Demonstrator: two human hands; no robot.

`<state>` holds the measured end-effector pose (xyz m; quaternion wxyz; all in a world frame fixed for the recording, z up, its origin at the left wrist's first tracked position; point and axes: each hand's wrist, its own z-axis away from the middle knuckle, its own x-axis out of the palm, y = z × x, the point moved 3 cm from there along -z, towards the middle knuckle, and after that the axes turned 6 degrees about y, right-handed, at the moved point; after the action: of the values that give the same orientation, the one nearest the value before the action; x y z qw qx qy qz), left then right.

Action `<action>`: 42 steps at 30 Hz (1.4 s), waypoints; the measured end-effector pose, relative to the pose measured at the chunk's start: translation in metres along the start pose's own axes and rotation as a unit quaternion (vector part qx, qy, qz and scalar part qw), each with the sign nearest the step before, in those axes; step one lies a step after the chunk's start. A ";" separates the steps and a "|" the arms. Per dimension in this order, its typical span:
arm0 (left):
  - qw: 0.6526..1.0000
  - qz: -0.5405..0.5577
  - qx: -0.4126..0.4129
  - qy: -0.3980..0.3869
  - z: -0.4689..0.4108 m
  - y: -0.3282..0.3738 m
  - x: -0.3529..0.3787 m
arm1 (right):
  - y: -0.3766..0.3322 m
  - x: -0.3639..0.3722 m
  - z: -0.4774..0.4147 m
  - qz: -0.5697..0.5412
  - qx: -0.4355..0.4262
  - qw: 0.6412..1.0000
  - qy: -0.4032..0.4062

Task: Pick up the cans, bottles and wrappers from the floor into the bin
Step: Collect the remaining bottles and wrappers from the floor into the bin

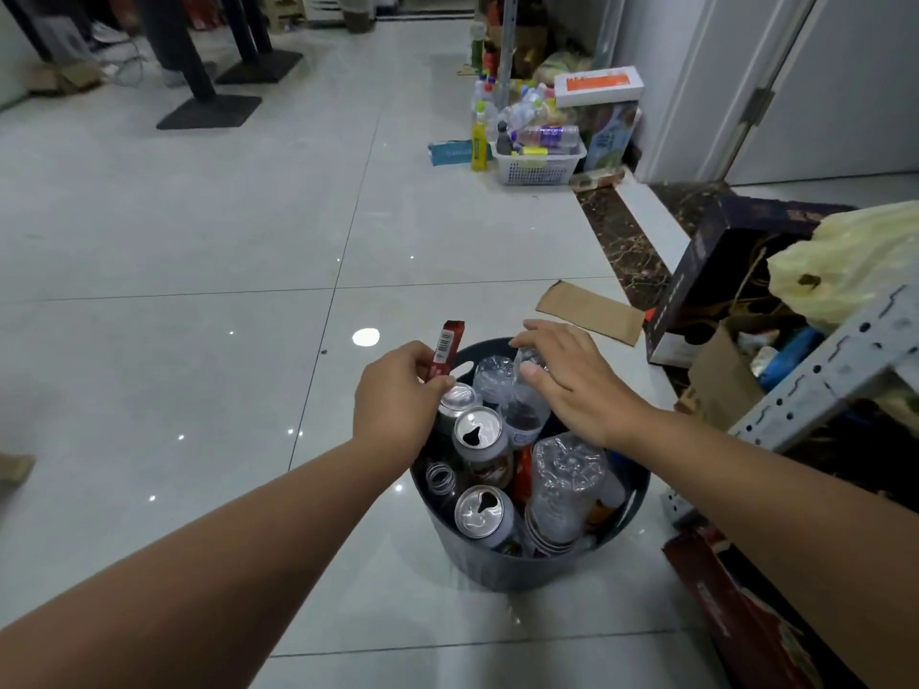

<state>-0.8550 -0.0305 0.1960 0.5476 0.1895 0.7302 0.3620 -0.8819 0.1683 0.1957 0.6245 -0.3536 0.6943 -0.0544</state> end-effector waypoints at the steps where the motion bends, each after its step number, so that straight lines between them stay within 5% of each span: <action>1: 1.000 0.007 0.000 0.010 -0.001 -0.001 0.000 | 0.003 0.002 0.001 0.001 0.000 1.000 -0.015; 5: 1.000 -0.018 -0.012 -0.010 0.003 -0.010 0.006 | 0.012 0.009 0.002 -0.011 0.028 0.998 -0.061; 13: 0.968 -0.196 0.097 -0.124 0.024 -0.038 0.027 | 0.017 0.014 -0.003 -0.001 0.031 0.997 -0.070; 25: 0.954 -0.153 0.235 -0.109 0.055 -0.015 0.008 | 0.014 0.018 -0.002 0.139 0.069 0.977 -0.144; 31: 0.939 -0.206 0.234 -0.144 0.090 -0.021 -0.001 | 0.010 -0.005 0.030 0.119 0.101 0.987 -0.028; 42: 0.915 -0.227 0.303 -0.138 0.181 0.007 -0.060 | -0.021 -0.030 0.193 0.200 0.153 0.968 0.007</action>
<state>-0.6665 -0.0085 0.2156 0.6265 0.2236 0.7456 -0.0399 -0.6987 0.2400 0.1903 0.6642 -0.1072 0.7389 -0.0370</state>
